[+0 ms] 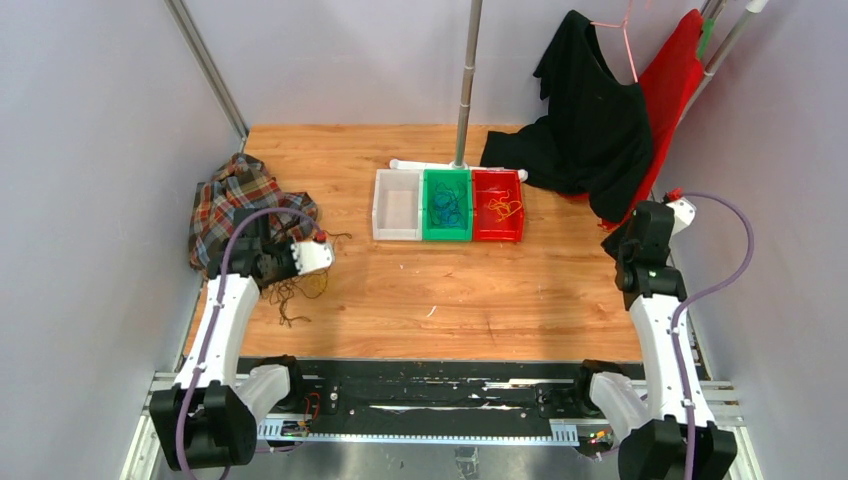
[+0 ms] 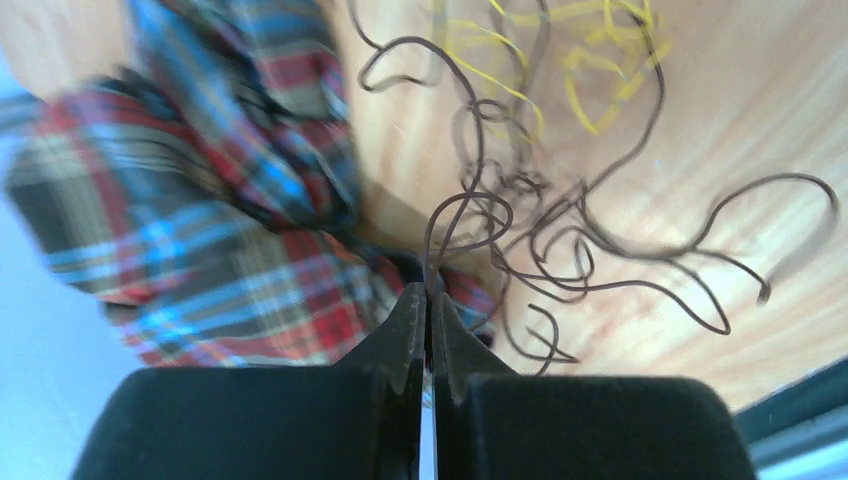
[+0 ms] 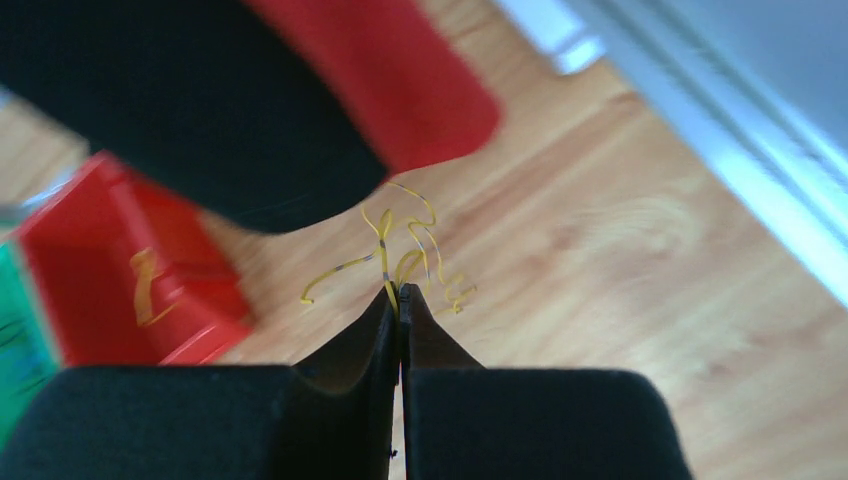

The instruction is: Untangle the cables

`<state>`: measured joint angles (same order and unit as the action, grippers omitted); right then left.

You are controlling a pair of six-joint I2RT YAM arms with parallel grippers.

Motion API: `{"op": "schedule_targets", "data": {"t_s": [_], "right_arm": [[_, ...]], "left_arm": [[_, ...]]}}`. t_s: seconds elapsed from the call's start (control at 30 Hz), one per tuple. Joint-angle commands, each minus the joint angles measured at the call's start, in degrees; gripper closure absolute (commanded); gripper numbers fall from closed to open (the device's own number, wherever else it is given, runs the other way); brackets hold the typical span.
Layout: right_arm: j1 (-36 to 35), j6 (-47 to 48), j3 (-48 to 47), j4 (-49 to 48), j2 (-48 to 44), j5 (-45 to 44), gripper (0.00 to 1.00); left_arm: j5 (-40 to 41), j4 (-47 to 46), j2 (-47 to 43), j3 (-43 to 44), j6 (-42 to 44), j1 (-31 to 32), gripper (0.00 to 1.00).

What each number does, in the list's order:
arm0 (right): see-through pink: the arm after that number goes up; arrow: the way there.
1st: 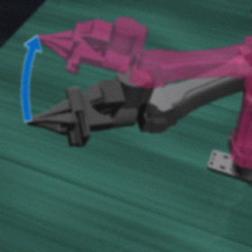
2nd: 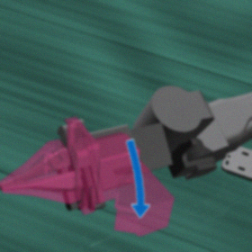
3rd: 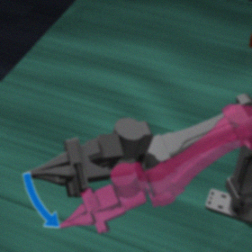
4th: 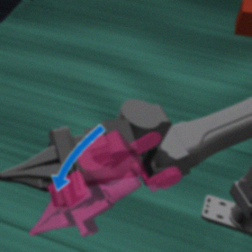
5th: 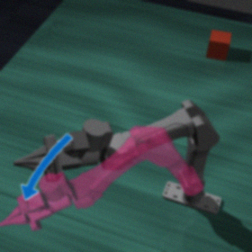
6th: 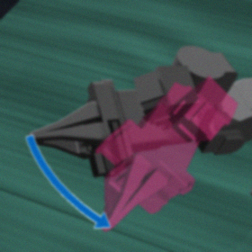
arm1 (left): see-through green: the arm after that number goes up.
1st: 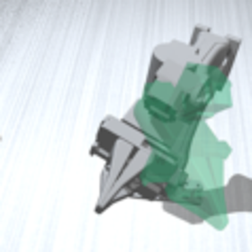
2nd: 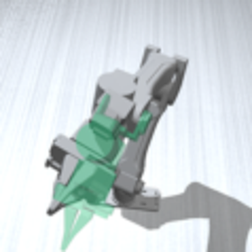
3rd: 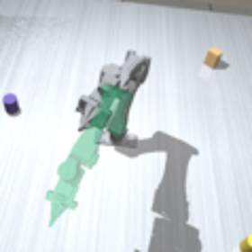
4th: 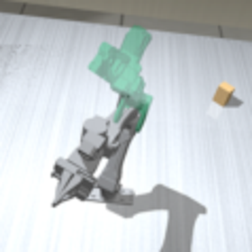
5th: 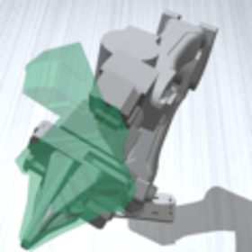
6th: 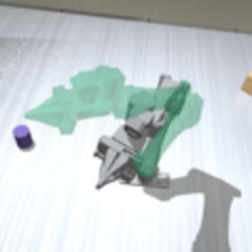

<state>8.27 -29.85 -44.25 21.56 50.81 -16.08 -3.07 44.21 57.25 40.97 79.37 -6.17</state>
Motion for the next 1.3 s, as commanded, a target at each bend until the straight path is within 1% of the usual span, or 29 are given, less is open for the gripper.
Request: {"op": "schedule_targets", "data": {"t_s": [0.0,0.07,0.1,0.13,0.17,0.2,0.23,0.27,0.3,0.4,0.43,0.5,0.57,0.67,0.77,0.87,1.0,1.07,1.1,1.17,1.27], "right_arm": [[-2.6,-1.7,1.3,-9.1,-2.9,21.9,0.99],[-4.5,-1.9,2.7,-13.1,-6.6,29.5,0.99],[-5.4,-2.1,2.9,-14.9,-8.0,32.0,0.99],[-6.5,-2.4,2.7,-15.7,-9.1,34.0,0.99],[-7.8,-2.5,2.4,-16.9,-9.9,35.9,0.99],[-9.2,-2.8,1.8,-17.6,-10.3,36.8,0.99],[-10.6,-3.1,1.2,-18.2,-10.5,37.5,0.99],[-12.7,-3.3,0.4,-18.9,-10.4,38.5,0.99],[-14.3,-3.6,-0.6,-19.2,-9.9,39.2,0.99],[-20.0,-3.3,-4.3,-20.3,-7.1,40.5,0.99],[-21.8,-3.2,-5.4,-20.8,-6.0,40.9,0.99],[-25.8,-2.6,-7.7,-22.0,-3.7,42.2,0.99],[-30.2,-1.7,-9.9,-23.1,-1.0,42.9,0.99],[-37.6,1.1,-12.9,-23.2,2.9,40.9,0.99],[-43.5,2.6,-15.1,-23.8,6.7,38.7,0.99],[-47.9,2.9,-16.7,-25.8,10.5,37.7,0.99],[-52.0,3.4,-18.3,-28.1,14.6,36.1,0.99],[-53.1,4.5,-19.5,-28.0,16.6,34.9,0.99],[-53.3,5.5,-20.4,-27.0,17.4,33.4,0.99],[-53.2,8.1,-21.3,-25.0,18.1,27.4,0.99],[-49.6,13.6,-24.8,-19.2,19.2,21.6,0.99]], "left_arm": [[-16.6,6.1,-0.6,8.3,-12.9,3.0,0.99],[-18.1,7.3,-0.9,9.7,-15.4,5.1,1.0],[-18.6,7.7,-1.1,10.3,-16.4,6.1,0.98],[-19.3,8.1,-1.2,10.8,-17.8,7.3,0.94],[-19.8,8.7,-1.3,11.3,-18.6,8.1,0.88],[-20.5,9.3,-1.3,11.8,-19.6,8.7,0.77],[-21.5,10.0,-1.2,12.4,-20.4,9.2,0.59],[-22.4,10.8,-1.0,13.0,-21.2,9.5,0.36],[-23.3,11.7,-0.9,13.8,-22.1,9.6,0.25],[-26.8,14.4,-0.9,17.2,-24.3,9.7,0.06],[-28.2,15.5,-0.9,18.7,-25.0,9.7,0.02],[-31.4,17.7,-0.8,22.0,-26.6,9.8,0.0],[-34.5,19.5,-0.4,25.5,-28.3,10.0,0.01],[-39.7,20.0,-0.2,28.8,-32.4,10.7,0.02],[-46.0,19.9,0.1,30.1,-36.6,12.4,0.02],[-49.4,19.9,0.7,30.2,-39.5,14.2,0.02],[-52.8,20.0,2.6,30.1,-42.9,14.9,0.02],[-52.0,20.0,3.3,29.2,-42.2,14.9,0.02],[-50.4,20.0,3.4,28.6,-40.9,14.9,0.02],[-46.0,20.0,3.8,27.6,-38.6,14.9,0.02],[-37.8,19.9,5.0,26.8,-36.4,14.9,0.02]]}}
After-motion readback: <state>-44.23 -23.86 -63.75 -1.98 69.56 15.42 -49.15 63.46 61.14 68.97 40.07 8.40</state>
